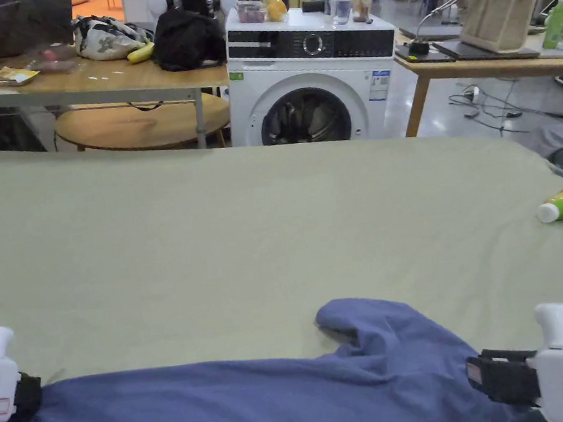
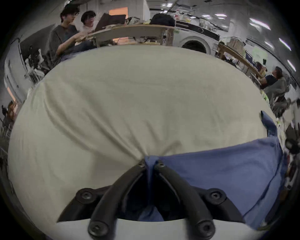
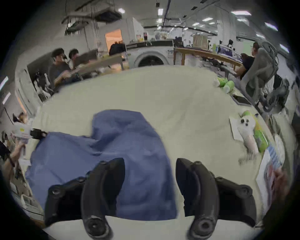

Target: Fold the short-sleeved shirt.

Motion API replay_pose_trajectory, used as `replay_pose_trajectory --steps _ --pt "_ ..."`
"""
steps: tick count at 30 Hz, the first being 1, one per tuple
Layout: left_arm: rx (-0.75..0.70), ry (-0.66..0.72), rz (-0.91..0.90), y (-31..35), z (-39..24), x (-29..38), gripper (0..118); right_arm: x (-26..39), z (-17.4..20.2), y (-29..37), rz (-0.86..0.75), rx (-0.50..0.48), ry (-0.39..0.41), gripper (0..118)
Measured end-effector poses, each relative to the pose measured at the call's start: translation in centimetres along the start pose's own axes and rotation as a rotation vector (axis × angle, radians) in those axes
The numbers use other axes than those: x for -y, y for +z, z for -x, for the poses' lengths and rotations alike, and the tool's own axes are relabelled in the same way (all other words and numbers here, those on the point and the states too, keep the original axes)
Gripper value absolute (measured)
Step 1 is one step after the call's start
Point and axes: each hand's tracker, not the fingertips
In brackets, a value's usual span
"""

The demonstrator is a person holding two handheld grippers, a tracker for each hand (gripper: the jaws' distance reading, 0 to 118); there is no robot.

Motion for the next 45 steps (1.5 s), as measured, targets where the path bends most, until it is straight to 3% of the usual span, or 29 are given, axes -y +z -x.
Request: replay_pose_trajectory --steps 4,5,6,9,12,14,15,23,27,33,34,35,36,37,38,39,42,45 --pt "-0.008 0.006 0.006 0.5 -0.5 -0.1 0 -2.0 -2.2 -6.9 0.219 0.041 -0.057 54" --pt "-0.023 -0.015 0.004 0.6 -0.8 0.0 0 -2.0 -2.5 -7.9 0.255 0.029 -0.075 17" --pt "-0.039 -0.033 0.002 0.6 -1.3 0.1 0 -1.9 -2.6 -7.5 0.228 0.009 -0.09 0" --pt "-0.062 -0.039 0.001 0.5 -1.7 0.1 0 -1.9 -1.6 -5.3 0.197 0.013 -0.01 0" --pt "-0.062 -0.026 -0.019 1.8 -1.5 0.2 0 -1.4 -0.6 -4.2 0.189 0.003 -0.036 0" --pt "0.012 0.011 -0.156 5.5 -0.9 0.9 0 -1.3 -0.5 -1.1 0.055 0.022 -0.047 0" --pt "0.065 0.021 -0.206 7.6 -0.4 1.5 0 -1.4 -0.8 0.4 0.006 -0.017 -0.055 0" --pt "0.2 0.02 -0.356 21.7 4.2 11.2 0 5.6 -0.1 16.2 -0.126 -0.116 0.016 0" --pt "0.198 0.052 -0.279 22.1 5.5 16.8 0 11.4 -0.2 19.0 -0.091 -0.12 0.015 0" --pt "0.197 0.085 -0.187 19.1 5.9 22.0 0 16.9 0.3 17.3 0.029 -0.099 0.021 0" --pt "0.187 0.088 -0.17 18.6 5.8 22.4 2 17.5 0.6 16.9 0.035 -0.091 0.017 0" --pt "0.184 0.077 -0.171 18.1 5.6 22.9 20 17.8 0.6 16.4 0.043 -0.093 0.017 3" --pt "0.176 0.064 -0.169 18.0 5.4 23.3 42 18.0 0.8 16.0 0.051 -0.088 0.024 13" --pt "0.167 0.049 -0.166 17.9 5.3 23.6 65 18.2 1.0 15.8 0.049 -0.077 0.029 32" --pt "0.153 0.033 -0.18 17.9 5.3 23.8 74 18.4 1.2 15.7 0.045 -0.074 0.034 55" --pt "0.154 0.029 -0.197 18.0 5.3 23.9 74 18.4 0.9 15.6 0.04 -0.071 0.036 60" --pt "0.18 0.05 -0.259 20.1 5.1 23.9 74 17.9 1.1 17.1 -0.058 -0.074 0.002 60" --pt "0.149 0.007 -0.461 23.8 2.7 22.6 74 16.0 2.6 19.9 -0.232 -0.062 -0.008 60"
